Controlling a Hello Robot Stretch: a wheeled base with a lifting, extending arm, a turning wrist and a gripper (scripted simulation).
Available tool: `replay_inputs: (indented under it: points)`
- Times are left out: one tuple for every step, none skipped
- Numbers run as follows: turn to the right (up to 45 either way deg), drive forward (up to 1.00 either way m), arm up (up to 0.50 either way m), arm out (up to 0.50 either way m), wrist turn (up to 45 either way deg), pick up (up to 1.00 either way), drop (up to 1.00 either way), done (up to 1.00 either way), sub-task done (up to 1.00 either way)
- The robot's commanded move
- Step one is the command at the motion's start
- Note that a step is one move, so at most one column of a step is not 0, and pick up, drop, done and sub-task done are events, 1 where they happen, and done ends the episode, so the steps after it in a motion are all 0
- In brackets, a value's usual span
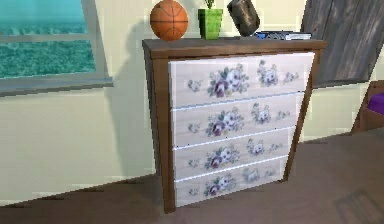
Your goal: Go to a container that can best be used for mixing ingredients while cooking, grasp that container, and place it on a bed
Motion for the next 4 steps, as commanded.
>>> replay_inputs:
  points:
    - [0.0, 0.00, 0.10, 0.00, 0.0, 0.00, 0.00, 0.00, 0.00]
    - [0.0, 0.00, 0.30, 0.00, 0.0, 0.00, 0.00, 0.00, 0.00]
    - [0.0, 0.00, 0.00, 0.00, -45.0, 0.00, 0.00, 0.00, 0.00]
    - [0.0, 0.00, 0.00, 0.00, -45.0, 0.00, 0.00, 0.00, 0.00]
